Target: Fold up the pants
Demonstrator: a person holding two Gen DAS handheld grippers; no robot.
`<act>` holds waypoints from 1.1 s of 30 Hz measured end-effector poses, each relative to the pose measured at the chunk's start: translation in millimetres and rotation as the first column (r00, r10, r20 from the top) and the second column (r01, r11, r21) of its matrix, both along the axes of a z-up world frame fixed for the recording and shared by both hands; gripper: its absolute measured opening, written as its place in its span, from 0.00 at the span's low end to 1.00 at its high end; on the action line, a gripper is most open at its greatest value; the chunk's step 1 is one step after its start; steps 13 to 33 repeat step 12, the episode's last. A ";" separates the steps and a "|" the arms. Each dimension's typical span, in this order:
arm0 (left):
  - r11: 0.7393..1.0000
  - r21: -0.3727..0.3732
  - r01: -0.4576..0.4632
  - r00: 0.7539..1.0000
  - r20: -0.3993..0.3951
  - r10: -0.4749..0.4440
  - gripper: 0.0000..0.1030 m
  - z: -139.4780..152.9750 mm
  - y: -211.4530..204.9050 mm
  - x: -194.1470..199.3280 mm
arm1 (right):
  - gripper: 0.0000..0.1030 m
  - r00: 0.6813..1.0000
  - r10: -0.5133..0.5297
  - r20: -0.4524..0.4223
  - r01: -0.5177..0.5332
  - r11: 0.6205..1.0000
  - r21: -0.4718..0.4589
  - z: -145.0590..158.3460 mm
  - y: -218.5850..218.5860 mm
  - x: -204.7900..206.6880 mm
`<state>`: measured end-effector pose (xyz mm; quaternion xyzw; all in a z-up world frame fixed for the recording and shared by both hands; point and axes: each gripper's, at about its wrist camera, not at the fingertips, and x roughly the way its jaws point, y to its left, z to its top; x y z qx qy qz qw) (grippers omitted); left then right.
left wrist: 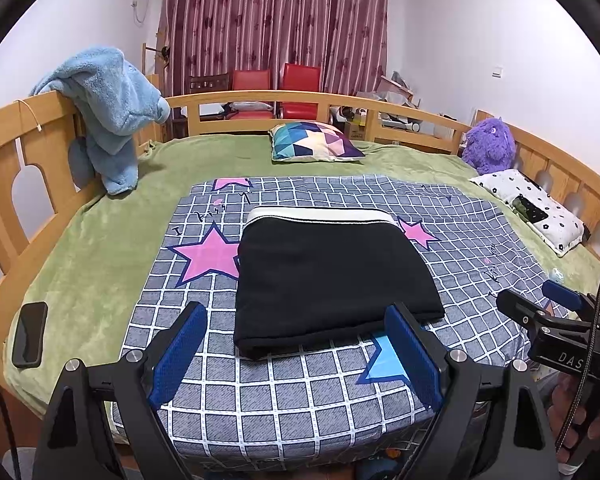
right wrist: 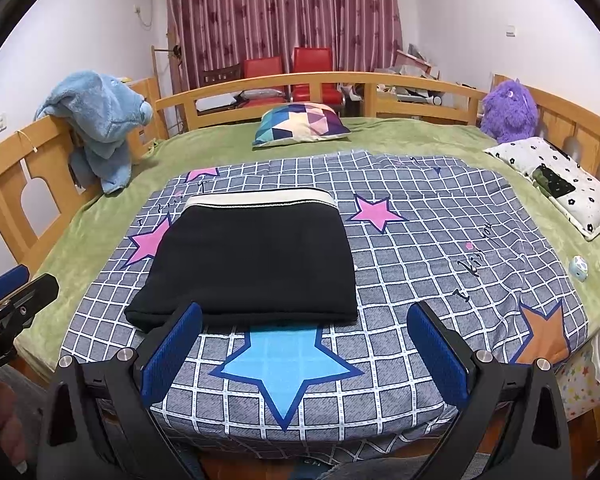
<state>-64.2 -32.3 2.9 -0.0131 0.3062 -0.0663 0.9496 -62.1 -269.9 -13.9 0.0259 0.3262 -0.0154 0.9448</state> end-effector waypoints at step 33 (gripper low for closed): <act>1.000 -0.001 0.018 1.000 0.006 -0.018 0.88 0.8 -0.5 -0.3 | 0.98 1.000 0.003 -0.003 -0.003 1.000 0.000 1.3 -2.2 0.3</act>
